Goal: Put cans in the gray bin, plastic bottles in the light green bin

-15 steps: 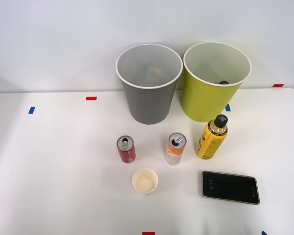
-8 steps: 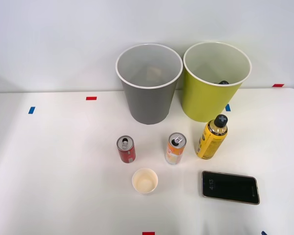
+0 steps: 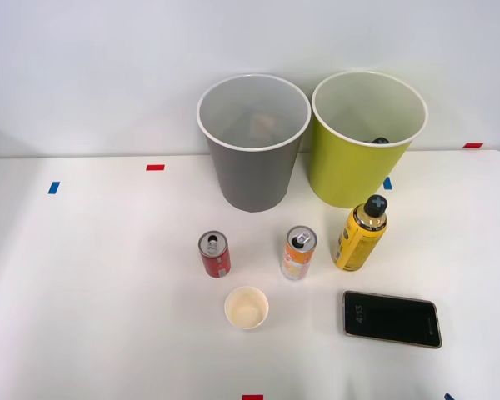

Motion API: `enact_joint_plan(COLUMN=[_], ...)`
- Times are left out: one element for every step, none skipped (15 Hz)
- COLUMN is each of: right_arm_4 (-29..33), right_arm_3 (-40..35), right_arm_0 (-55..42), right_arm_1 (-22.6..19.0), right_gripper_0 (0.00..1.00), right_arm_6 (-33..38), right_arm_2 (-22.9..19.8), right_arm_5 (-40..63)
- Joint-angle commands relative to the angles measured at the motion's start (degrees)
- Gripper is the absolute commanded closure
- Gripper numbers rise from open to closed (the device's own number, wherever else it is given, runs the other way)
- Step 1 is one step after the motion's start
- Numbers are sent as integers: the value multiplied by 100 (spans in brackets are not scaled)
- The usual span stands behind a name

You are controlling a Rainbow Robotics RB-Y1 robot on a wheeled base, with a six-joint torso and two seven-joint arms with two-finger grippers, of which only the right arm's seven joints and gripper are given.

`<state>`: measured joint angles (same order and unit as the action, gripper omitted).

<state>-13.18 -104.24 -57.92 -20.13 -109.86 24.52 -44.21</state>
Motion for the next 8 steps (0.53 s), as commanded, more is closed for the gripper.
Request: enact_joint_plan(right_arm_4=[0,0,0,0,-9,-114,-272,-439], right_arm_3=[0,0,0,167,193,193,193,193], right_arm_0=[0,0,0,141,211,316,431,580], right_arm_1=[0,0,0,53,61,70,70,61], right_gripper_0=[0,0,0,0,0,0,0,0], right_arm_6=[0,0,0,0,18,26,0,0], right_arm_2=[0,0,0,9,62,105,132,149], right_arm_5=[0,0,0,88,79,79,79,79])
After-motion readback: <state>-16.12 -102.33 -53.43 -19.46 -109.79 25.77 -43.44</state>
